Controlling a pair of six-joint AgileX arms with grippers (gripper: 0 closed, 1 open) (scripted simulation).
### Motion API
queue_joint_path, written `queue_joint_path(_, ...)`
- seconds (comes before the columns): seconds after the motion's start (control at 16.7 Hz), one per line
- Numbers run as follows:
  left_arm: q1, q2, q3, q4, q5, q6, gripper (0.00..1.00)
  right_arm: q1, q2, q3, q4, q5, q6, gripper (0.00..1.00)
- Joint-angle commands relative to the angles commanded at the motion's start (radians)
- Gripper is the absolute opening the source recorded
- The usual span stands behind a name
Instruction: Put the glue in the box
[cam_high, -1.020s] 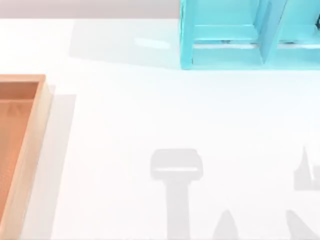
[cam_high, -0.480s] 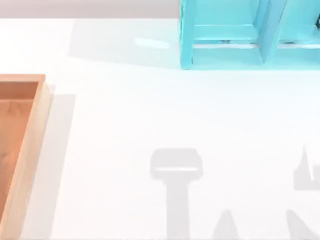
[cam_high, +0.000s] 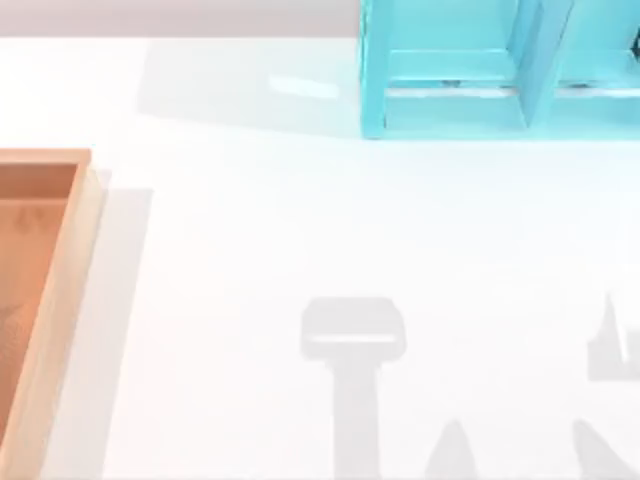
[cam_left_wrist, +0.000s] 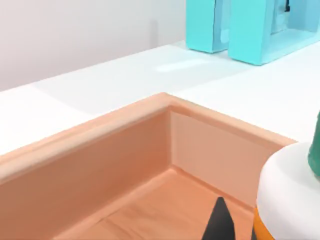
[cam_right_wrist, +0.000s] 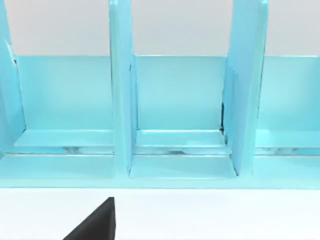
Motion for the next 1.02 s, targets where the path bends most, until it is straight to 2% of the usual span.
queue_joint_path(0.66,0.000,0.000,0.000,0.000,0.000,0.000,0.98,0.000,0.000,0.000,0.000,0.000,0.000,1.00)
queue_joint_path(1.02,0.000,0.000,0.000,0.000,0.000,0.000,1.00,0.000,0.000,0.000,0.000,0.000,0.000,1.00)
